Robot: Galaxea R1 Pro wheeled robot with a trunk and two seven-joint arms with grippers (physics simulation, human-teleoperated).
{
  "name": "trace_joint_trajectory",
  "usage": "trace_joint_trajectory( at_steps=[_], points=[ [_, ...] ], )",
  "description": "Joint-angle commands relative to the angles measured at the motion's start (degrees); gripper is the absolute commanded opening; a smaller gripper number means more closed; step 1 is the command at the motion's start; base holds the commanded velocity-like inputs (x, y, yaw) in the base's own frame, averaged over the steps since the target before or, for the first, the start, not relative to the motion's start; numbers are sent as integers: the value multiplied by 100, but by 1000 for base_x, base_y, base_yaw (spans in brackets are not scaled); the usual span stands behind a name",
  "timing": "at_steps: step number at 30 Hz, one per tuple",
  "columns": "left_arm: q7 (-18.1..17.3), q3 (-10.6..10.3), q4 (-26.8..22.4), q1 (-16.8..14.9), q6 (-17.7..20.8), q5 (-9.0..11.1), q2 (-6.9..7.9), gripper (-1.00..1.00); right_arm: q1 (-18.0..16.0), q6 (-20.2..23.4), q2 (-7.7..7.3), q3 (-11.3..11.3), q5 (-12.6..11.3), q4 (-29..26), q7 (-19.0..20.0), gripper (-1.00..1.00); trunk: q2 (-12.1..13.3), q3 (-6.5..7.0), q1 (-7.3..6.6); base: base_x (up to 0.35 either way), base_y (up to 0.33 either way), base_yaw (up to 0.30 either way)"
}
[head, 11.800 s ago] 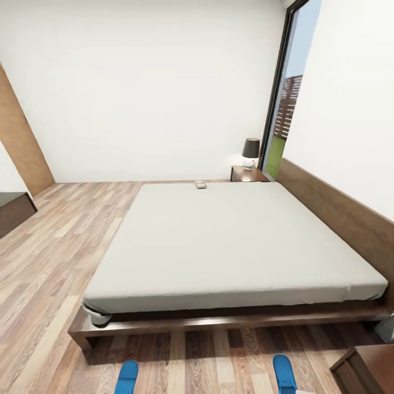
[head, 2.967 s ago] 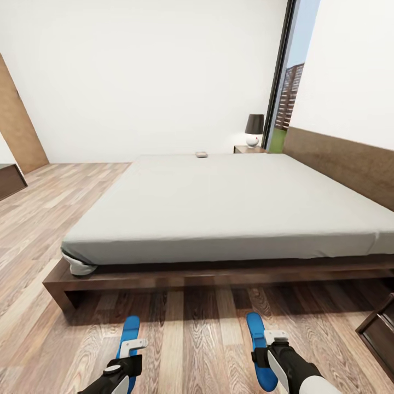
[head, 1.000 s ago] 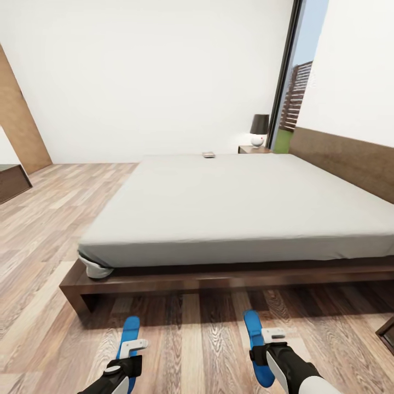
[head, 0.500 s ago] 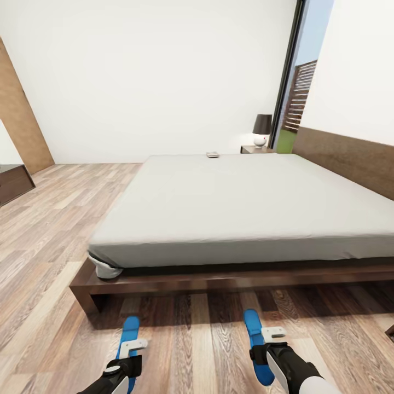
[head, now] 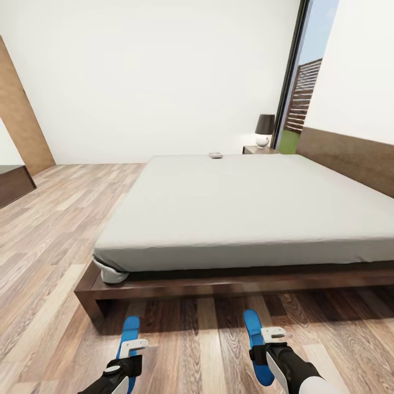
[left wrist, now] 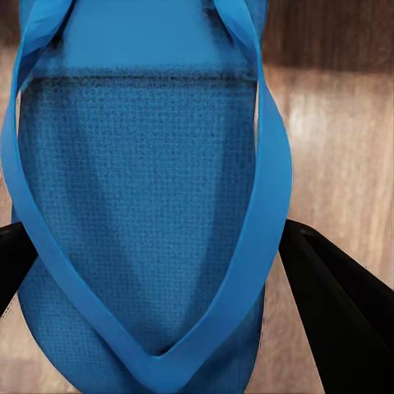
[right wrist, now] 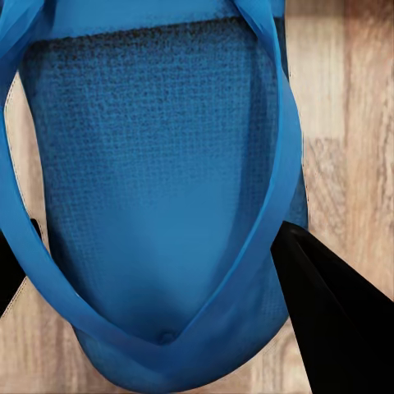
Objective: In the bedroom, move the book from the bed onto either nightstand, and place the two sandals side by side next to the bed.
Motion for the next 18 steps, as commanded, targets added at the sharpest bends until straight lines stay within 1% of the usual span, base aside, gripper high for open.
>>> trace_joint_trajectory(
  at_steps=[1,13,18],
  points=[
    [43,-55,-22,0,4,35,6,-100,0,40,3,-11,39,-12,-13,-100,-2,-5,-1,8,53,0],
    [43,-74,-37,4,-81,35,2,-100,0,40,-9,-17,39,-12,-13,-100,-2,-5,-1,2,13,0],
    [43,-75,-33,5,-81,35,0,-100,0,40,-23,-27,39,-12,-13,-100,-9,-116,12,0,0,0]
  ],
)
